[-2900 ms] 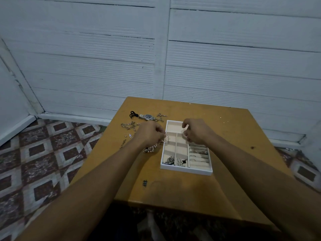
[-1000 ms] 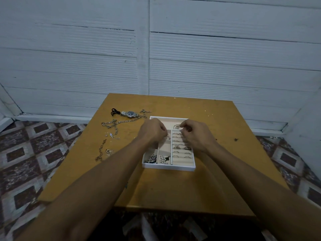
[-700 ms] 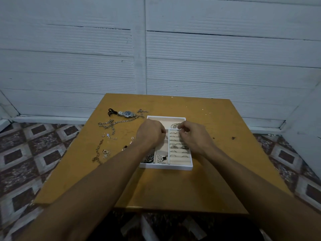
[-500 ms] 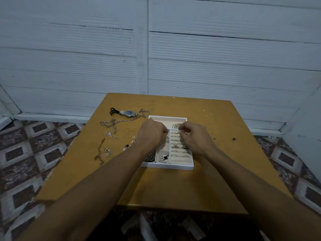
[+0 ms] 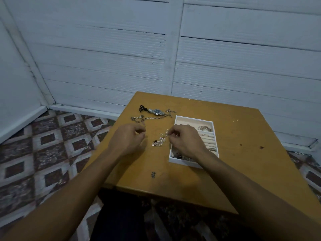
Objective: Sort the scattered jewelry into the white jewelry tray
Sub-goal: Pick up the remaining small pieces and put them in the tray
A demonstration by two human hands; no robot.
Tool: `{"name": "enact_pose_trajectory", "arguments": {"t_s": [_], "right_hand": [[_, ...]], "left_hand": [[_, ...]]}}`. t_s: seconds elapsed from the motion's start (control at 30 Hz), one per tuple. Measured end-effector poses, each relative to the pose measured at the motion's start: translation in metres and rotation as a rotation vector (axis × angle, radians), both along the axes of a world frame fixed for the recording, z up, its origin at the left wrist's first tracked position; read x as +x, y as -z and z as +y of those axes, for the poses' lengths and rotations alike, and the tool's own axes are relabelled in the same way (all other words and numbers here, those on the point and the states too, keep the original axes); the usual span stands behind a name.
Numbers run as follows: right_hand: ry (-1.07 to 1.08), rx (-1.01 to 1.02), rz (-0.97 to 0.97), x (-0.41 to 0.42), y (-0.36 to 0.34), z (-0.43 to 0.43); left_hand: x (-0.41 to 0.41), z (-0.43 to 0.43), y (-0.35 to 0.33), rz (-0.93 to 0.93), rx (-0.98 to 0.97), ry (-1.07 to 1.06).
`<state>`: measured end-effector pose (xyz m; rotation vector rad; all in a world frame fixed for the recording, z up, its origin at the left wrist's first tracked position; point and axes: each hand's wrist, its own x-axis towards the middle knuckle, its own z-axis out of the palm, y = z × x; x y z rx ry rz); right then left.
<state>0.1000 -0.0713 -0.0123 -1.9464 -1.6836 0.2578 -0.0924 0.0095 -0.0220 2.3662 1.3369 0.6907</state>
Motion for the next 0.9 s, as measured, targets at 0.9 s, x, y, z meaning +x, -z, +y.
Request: {"name": "enact_pose_trajectory", "arguments": {"t_s": [0.9], "right_hand": [[-0.078, -0.341, -0.222, -0.123, 0.014, 0.025]], "left_hand": [[-0.076, -0.008, 0.033, 0.074, 0.059, -0.003]]}}
